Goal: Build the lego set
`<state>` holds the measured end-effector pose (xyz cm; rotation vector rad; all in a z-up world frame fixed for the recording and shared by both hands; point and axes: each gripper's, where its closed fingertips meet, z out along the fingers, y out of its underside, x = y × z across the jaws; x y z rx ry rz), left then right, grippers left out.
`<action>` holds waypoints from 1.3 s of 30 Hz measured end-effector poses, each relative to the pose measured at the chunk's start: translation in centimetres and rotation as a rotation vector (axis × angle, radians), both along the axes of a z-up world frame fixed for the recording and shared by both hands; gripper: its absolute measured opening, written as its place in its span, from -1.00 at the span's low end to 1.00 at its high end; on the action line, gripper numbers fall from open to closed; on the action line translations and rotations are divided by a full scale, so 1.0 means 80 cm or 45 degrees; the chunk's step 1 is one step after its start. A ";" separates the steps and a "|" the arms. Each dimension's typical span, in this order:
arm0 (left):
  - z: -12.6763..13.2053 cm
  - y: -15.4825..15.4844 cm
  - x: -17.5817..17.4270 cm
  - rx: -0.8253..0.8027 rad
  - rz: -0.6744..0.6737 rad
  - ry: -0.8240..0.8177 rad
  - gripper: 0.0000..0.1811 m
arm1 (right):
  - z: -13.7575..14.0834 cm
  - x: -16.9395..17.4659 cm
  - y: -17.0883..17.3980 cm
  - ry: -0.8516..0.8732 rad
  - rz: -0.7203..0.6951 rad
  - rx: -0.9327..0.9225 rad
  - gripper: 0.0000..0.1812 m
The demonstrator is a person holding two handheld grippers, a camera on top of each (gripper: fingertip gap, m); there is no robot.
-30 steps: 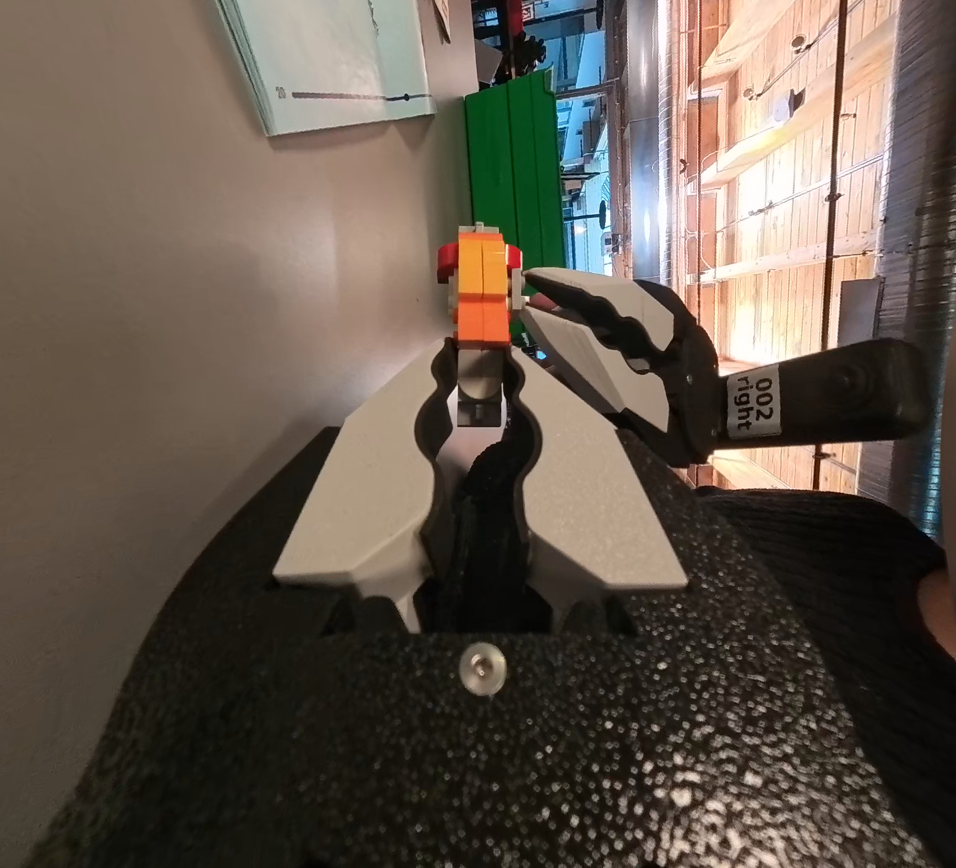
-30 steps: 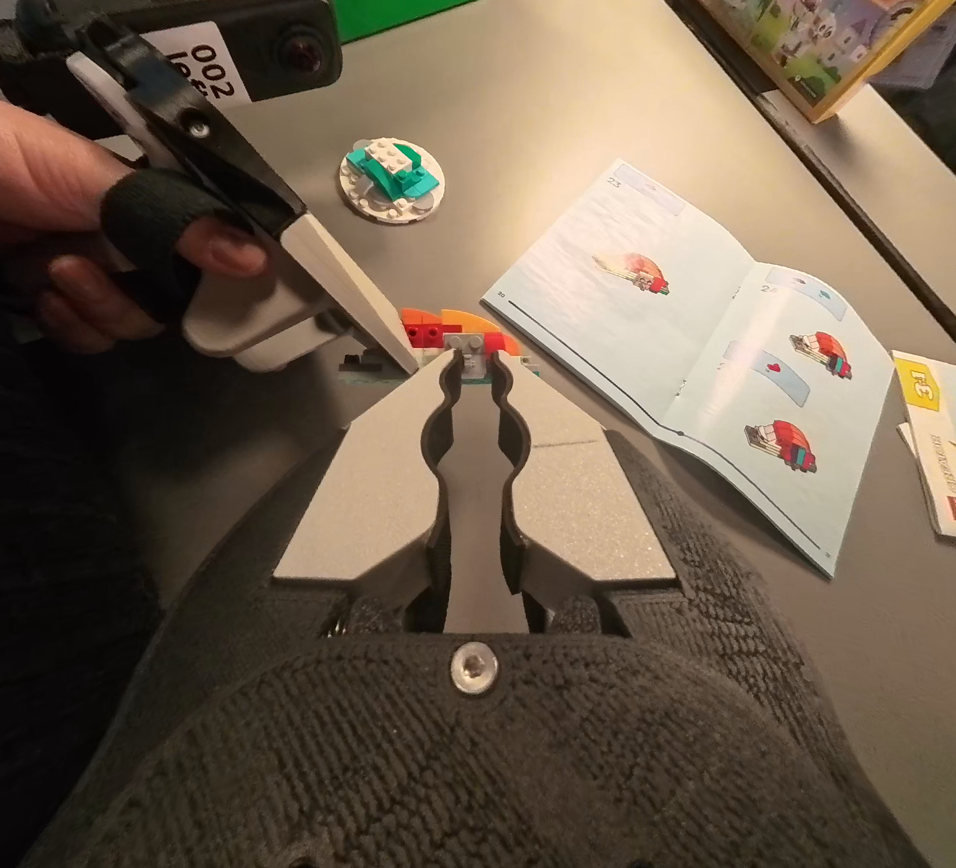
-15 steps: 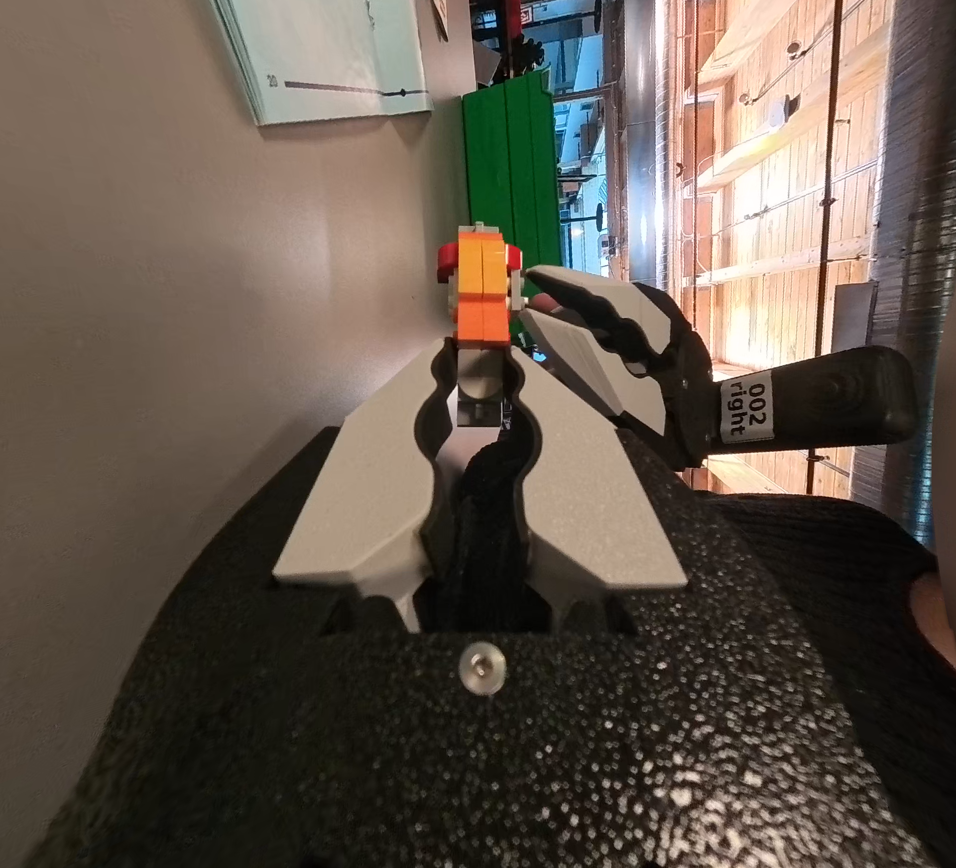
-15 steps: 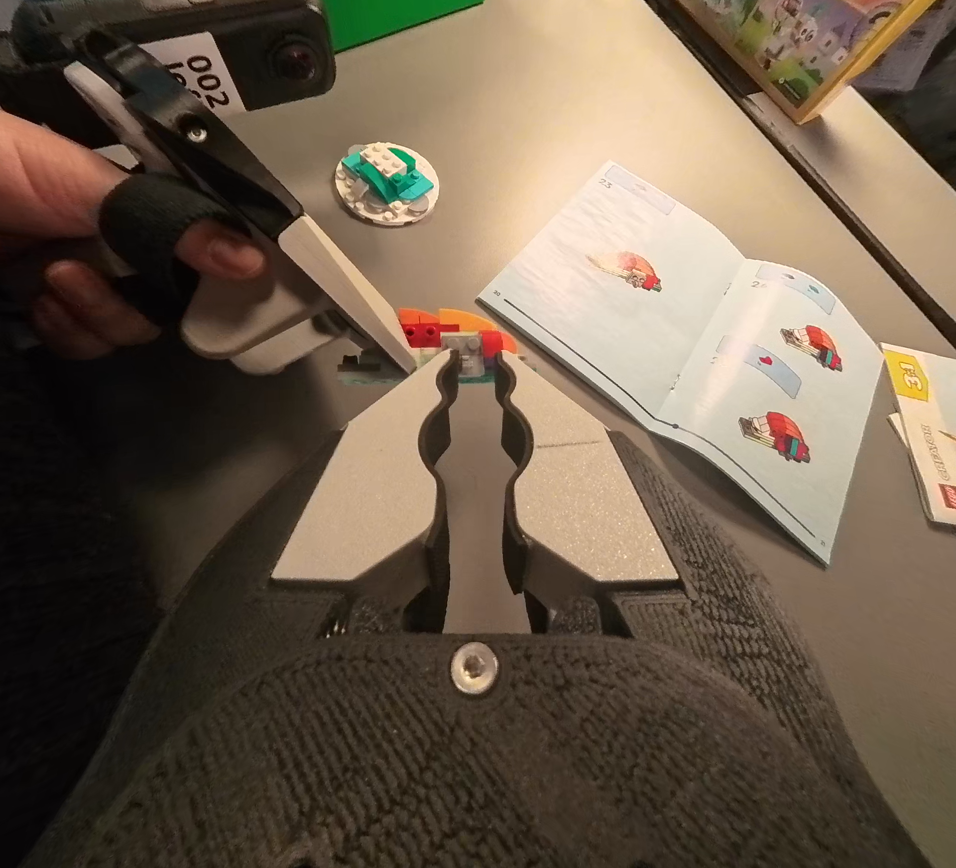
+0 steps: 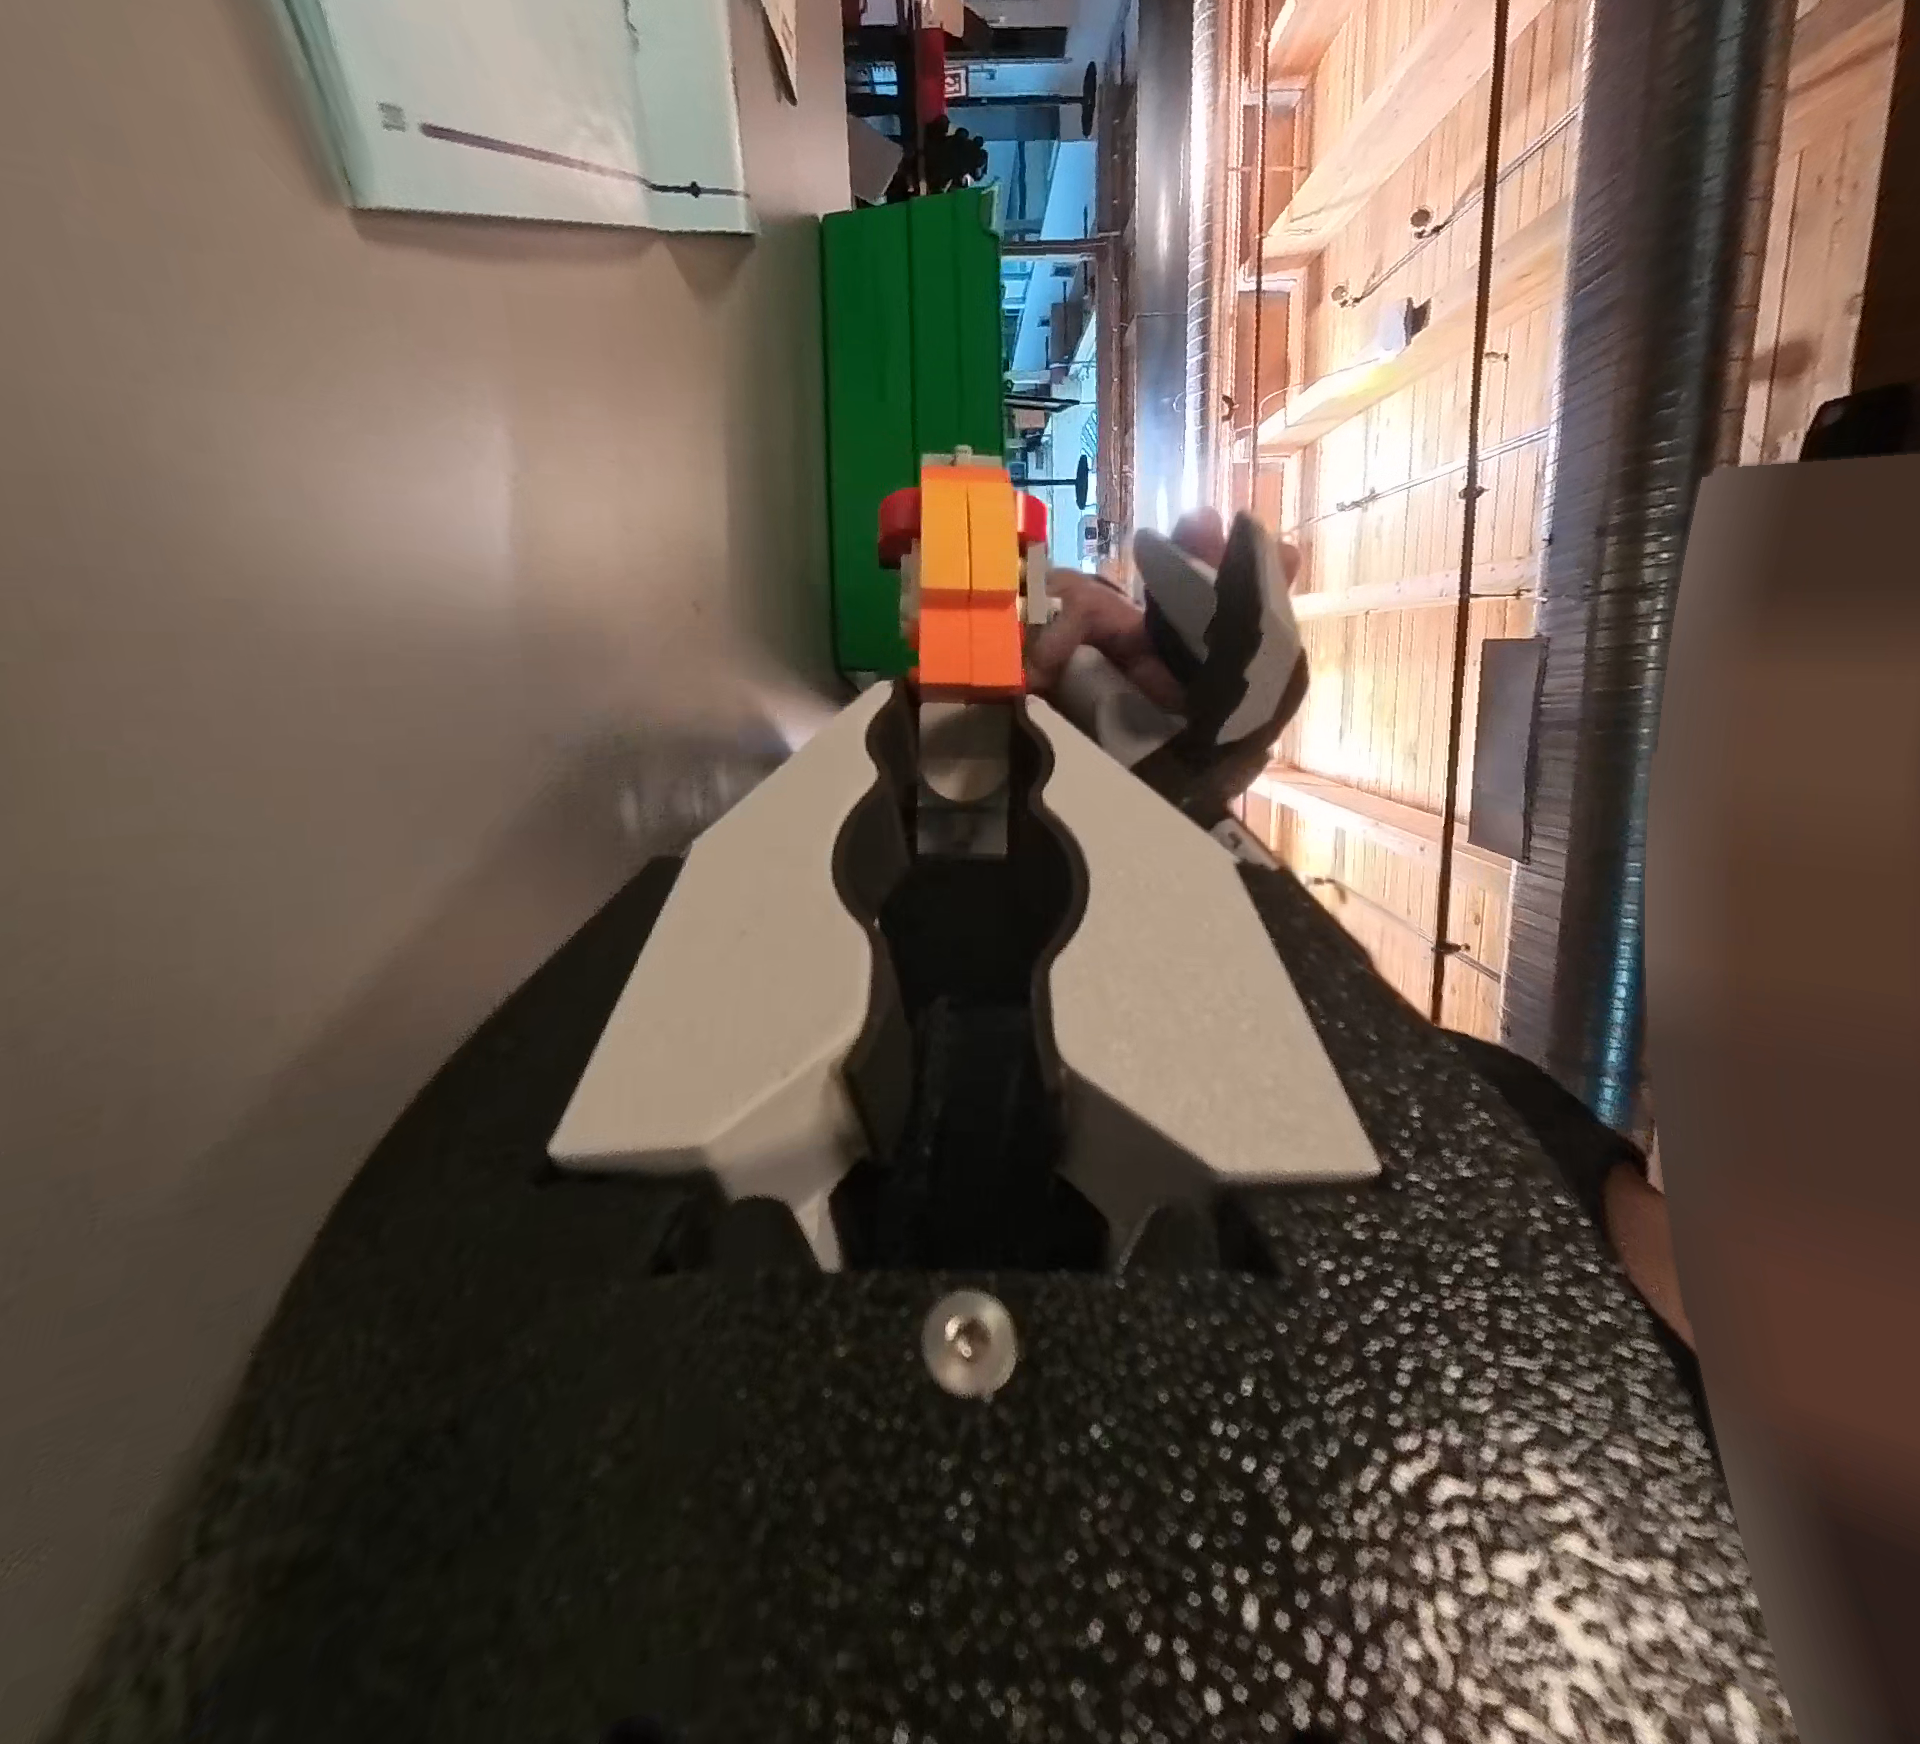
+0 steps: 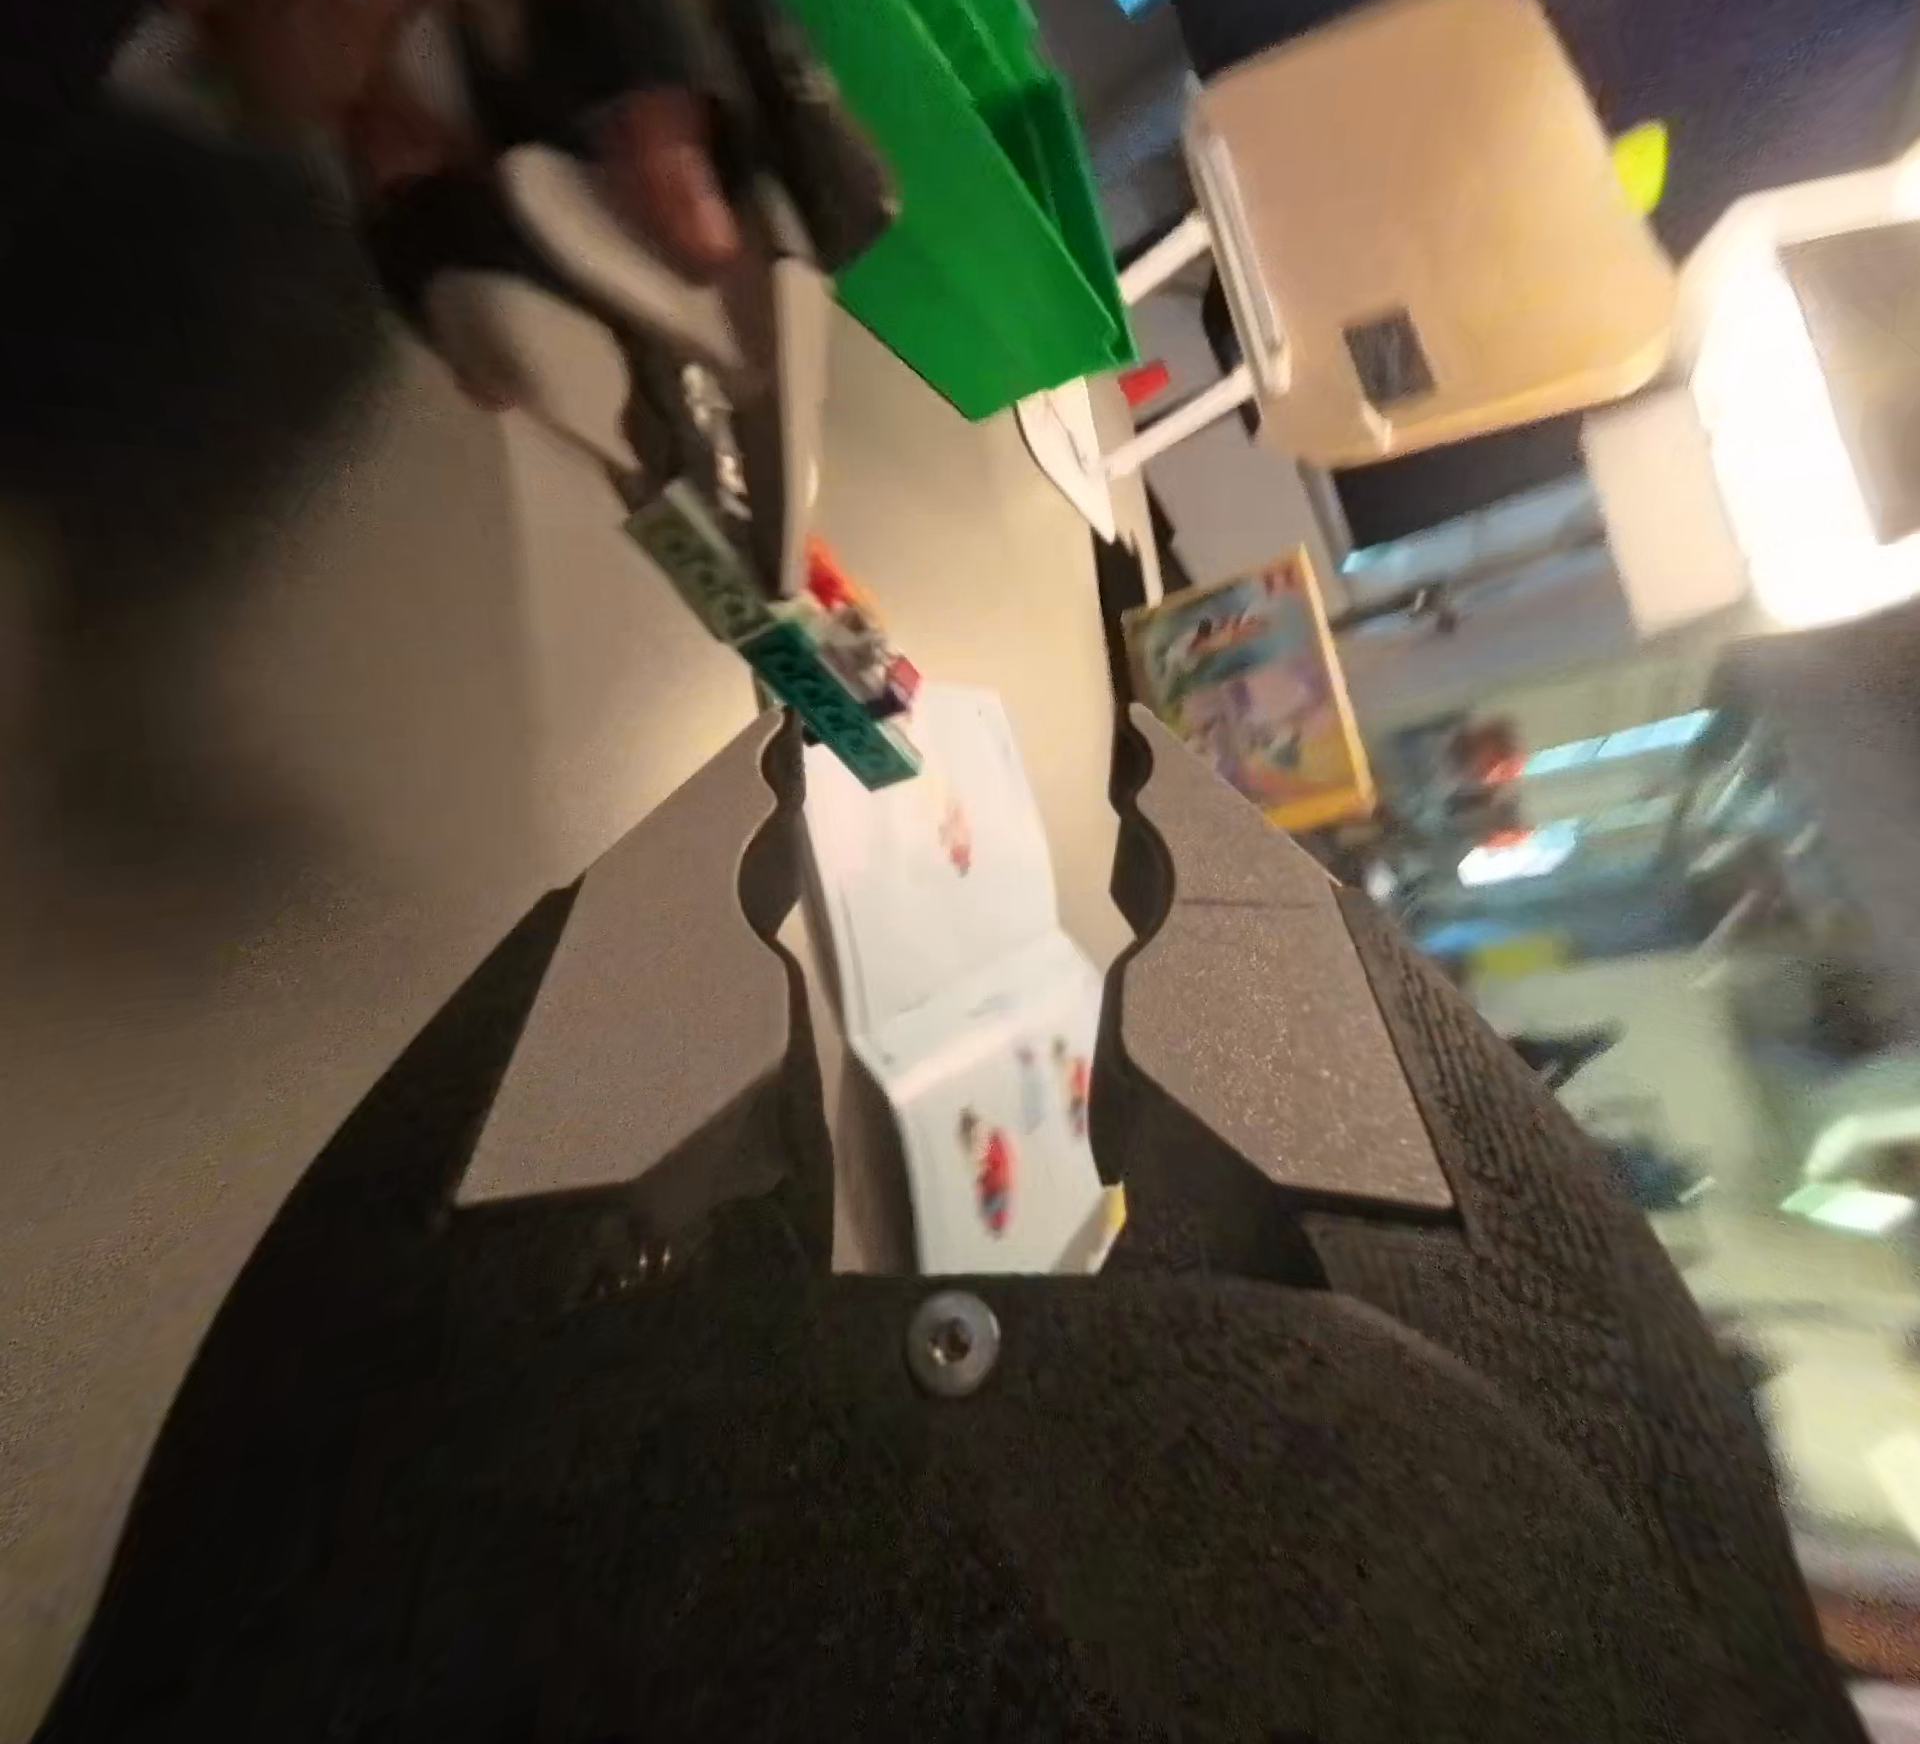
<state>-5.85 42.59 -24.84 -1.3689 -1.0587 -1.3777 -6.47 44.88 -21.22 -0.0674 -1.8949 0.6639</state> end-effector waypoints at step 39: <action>-0.016 0.005 0.025 -0.131 -0.105 0.101 -0.83 | -0.065 0.001 -0.017 0.005 0.216 0.605 -0.70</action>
